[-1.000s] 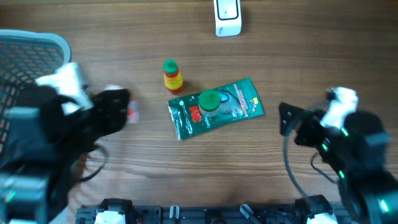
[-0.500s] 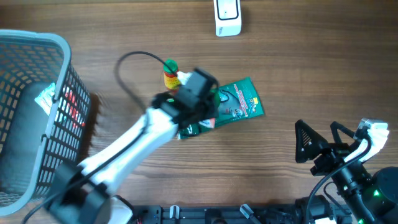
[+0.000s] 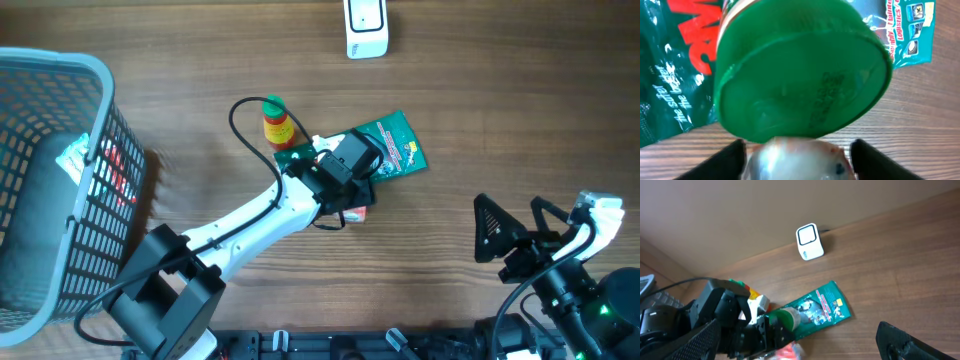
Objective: Scan the item barcode
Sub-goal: 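Place the white-red box on the table below the glove package, release, then reach the left gripper into the basket and grasp the mint wipes pack, then lay the mint wipes pack on the table left of the package, release, then reach the left gripper into the basket and grasp the red stick pack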
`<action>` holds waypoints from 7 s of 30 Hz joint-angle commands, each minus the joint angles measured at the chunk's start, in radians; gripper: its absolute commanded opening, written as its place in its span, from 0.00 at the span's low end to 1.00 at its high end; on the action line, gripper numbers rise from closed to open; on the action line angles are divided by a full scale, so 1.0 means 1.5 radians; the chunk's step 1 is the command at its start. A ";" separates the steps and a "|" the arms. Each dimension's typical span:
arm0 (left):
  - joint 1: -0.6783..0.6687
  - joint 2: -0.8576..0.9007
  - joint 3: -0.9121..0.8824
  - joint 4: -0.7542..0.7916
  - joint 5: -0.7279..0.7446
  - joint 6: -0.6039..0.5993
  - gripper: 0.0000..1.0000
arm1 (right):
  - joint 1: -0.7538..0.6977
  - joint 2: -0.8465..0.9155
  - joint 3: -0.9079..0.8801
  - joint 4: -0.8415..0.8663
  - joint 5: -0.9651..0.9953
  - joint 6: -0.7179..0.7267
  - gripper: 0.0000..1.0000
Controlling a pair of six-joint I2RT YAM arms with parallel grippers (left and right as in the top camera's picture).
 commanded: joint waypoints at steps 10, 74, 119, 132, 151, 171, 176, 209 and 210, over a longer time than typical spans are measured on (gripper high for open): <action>0.049 -0.225 0.104 -0.105 -0.173 0.110 1.00 | -0.002 -0.007 0.005 -0.019 -0.006 -0.009 1.00; 0.978 0.188 0.101 -0.073 0.073 0.481 0.18 | -0.002 0.268 -0.170 0.195 -0.083 0.181 1.00; 0.501 -0.474 0.141 -0.382 0.153 0.360 0.04 | -0.002 0.414 -0.142 0.149 -0.204 0.069 1.00; 0.480 -0.466 0.007 -0.361 0.154 0.355 0.04 | -0.002 0.007 -0.131 0.105 0.123 0.076 1.00; 0.175 -0.284 -0.182 -0.095 0.055 0.262 0.06 | -0.002 -0.019 -0.131 0.066 0.162 0.075 1.00; 0.284 -0.387 0.042 -0.082 0.025 0.306 0.90 | -0.002 -0.019 -0.131 0.055 0.162 0.076 1.00; 0.428 -0.475 0.095 -0.083 -0.077 0.308 1.00 | -0.002 -0.019 -0.132 0.055 0.162 0.076 1.00; 0.972 -0.040 0.094 -0.066 0.151 0.593 0.89 | -0.002 0.190 -0.145 0.099 0.150 0.198 1.00; 0.964 -0.030 0.094 -0.069 0.151 0.625 0.89 | -0.002 0.192 -0.145 0.100 0.149 0.198 1.00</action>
